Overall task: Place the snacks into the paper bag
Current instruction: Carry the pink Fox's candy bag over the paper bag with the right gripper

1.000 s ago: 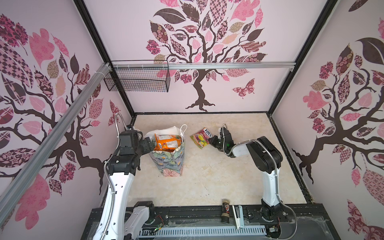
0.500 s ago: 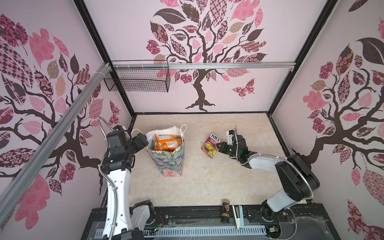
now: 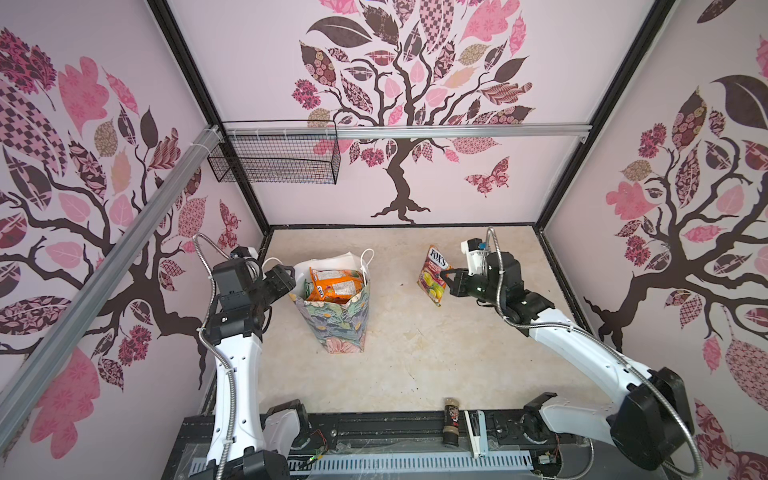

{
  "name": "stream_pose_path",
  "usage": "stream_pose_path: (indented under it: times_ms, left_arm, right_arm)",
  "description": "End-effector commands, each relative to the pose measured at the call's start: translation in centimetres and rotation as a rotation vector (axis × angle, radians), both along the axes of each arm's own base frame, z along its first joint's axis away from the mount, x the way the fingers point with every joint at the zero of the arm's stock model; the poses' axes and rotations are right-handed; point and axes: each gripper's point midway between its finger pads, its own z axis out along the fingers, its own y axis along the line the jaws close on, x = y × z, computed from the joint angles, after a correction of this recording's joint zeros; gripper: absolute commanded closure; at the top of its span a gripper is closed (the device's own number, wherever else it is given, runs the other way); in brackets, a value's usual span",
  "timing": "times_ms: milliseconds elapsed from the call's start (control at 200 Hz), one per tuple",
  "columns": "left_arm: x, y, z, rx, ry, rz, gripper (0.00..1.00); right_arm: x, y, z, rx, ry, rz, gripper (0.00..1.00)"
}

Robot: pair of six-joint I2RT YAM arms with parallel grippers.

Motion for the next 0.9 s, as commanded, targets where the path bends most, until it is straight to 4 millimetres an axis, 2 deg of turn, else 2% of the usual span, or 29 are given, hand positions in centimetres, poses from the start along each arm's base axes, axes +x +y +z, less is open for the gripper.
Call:
stream_pose_path:
  times_ms: [0,180,320,425,550,895]
  left_arm:
    - [-0.1,0.0,-0.1,0.01,-0.028,-0.007,0.48]
    - [0.0,-0.5,-0.5,-0.012,-0.022,-0.032,0.5]
    - [0.0,-0.6,-0.5,-0.018,-0.023,-0.036,0.5]
    - [0.0,-0.7,-0.4,-0.018,-0.028,-0.038,0.51]
    - [0.0,-0.6,-0.4,-0.021,-0.03,-0.039,0.5]
    - [0.1,-0.4,-0.6,-0.042,-0.032,-0.039,0.51]
  right_arm:
    - [-2.5,1.1,6.1,0.035,-0.104,0.108,1.0]
    - [-5.5,3.1,12.1,0.075,-0.217,0.186,1.0]
    - [-7.1,4.4,15.6,0.141,-0.244,0.278,1.0]
    - [-7.6,4.9,17.5,0.157,-0.275,0.3,1.0]
    - [-8.3,5.9,19.2,0.171,-0.301,0.34,1.0]
    - [-10.3,9.4,21.6,0.151,-0.346,0.439,1.0]
